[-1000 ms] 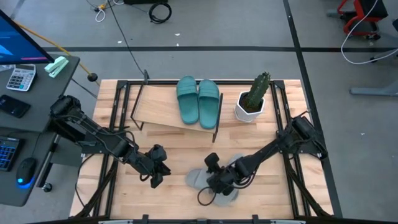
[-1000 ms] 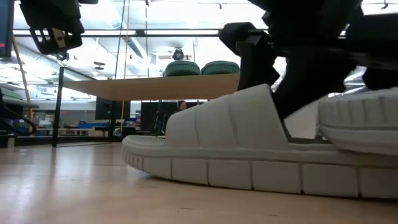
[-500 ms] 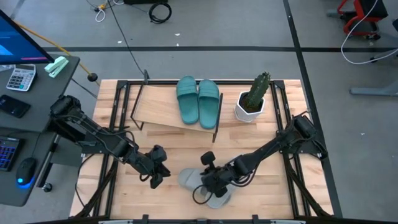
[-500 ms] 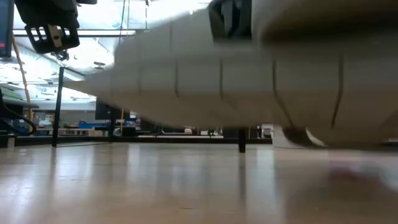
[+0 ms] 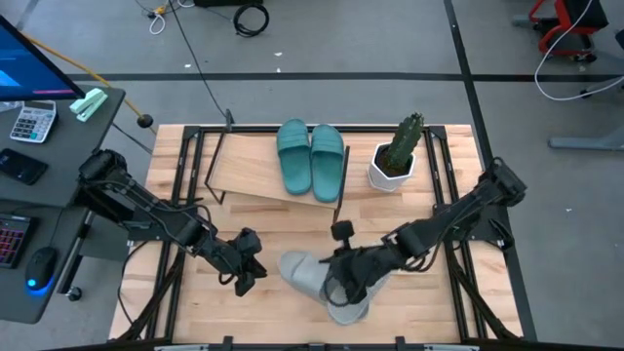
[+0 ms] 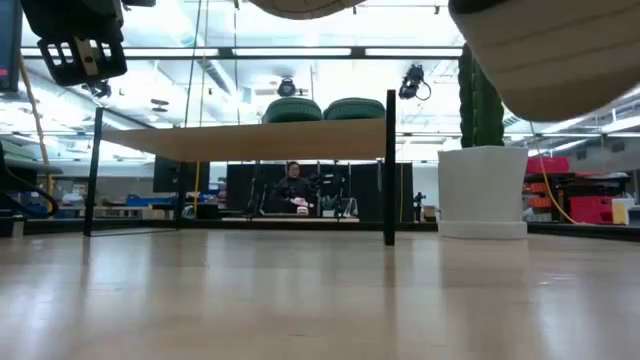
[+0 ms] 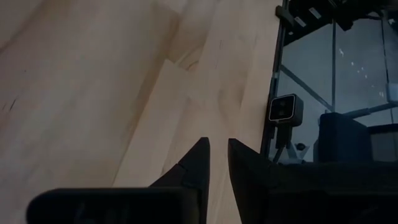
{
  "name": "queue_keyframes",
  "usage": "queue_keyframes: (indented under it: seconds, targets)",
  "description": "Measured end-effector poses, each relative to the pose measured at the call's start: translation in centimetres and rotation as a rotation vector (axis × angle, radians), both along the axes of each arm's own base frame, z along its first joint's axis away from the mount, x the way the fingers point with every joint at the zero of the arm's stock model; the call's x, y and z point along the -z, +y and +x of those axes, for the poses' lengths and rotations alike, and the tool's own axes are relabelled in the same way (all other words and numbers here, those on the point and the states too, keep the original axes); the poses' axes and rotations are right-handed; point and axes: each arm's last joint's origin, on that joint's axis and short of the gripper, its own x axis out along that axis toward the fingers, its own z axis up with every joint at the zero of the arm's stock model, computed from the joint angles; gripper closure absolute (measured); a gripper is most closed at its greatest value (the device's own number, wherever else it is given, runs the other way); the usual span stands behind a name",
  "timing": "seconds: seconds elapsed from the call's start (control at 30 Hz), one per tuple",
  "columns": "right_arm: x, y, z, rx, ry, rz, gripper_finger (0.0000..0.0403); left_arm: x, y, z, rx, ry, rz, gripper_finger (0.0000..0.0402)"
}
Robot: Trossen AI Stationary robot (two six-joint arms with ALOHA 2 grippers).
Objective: Pick and place slides into the shelf
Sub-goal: Put the left gray slide on the shelf
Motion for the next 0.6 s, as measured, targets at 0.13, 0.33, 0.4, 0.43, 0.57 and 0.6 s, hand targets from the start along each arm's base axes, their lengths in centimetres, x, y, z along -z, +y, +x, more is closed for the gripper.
queue_keyframes:
  seconds: [0.13,0.33,0.4,0.43,0.57,0.6]
  targets:
    - [-0.70,-0.66,-0.08,0.018,-0.014,0.047,0.0393,0.00,0.05,0.03,-0.003,-0.001,0.001,0.0335]
    - [-0.38,-0.49,0.08,0.015,0.006,0.111,0.0393,0.00,0.05,0.03,-0.004,-0.002,0.003,0.0343]
    - [-0.23,-0.48,0.20,0.015,0.014,0.145,0.0393,0.00,0.05,0.03,-0.004,-0.002,0.003,0.0346]
    - [-0.29,-0.44,0.30,0.009,0.009,0.166,0.0393,0.00,0.04,0.03,-0.003,-0.002,0.003,0.0346]
    - [-0.66,-0.50,0.67,-0.008,-0.021,0.224,0.0393,-0.01,0.07,0.03,-0.007,-0.007,0.013,0.0343]
    - [-0.74,-0.59,0.79,-0.018,-0.025,0.239,0.0393,-0.02,0.09,0.04,-0.014,-0.011,0.019,0.0342]
